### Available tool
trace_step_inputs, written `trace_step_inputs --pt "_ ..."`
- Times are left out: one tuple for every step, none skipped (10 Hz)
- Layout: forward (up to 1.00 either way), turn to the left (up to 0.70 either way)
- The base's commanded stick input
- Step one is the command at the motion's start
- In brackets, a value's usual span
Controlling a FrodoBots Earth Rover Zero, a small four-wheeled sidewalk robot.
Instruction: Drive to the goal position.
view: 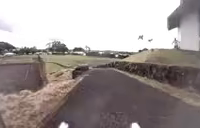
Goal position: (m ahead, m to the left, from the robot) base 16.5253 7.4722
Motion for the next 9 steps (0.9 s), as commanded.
trace_step_inputs --pt "0.85 0.00" --pt "0.85 0.00" --pt "0.85 0.00" --pt "0.85 0.00" --pt "0.85 0.00" --pt "0.85 0.00" --pt "0.85 0.00" --pt "0.85 0.00" --pt "0.85 0.00"
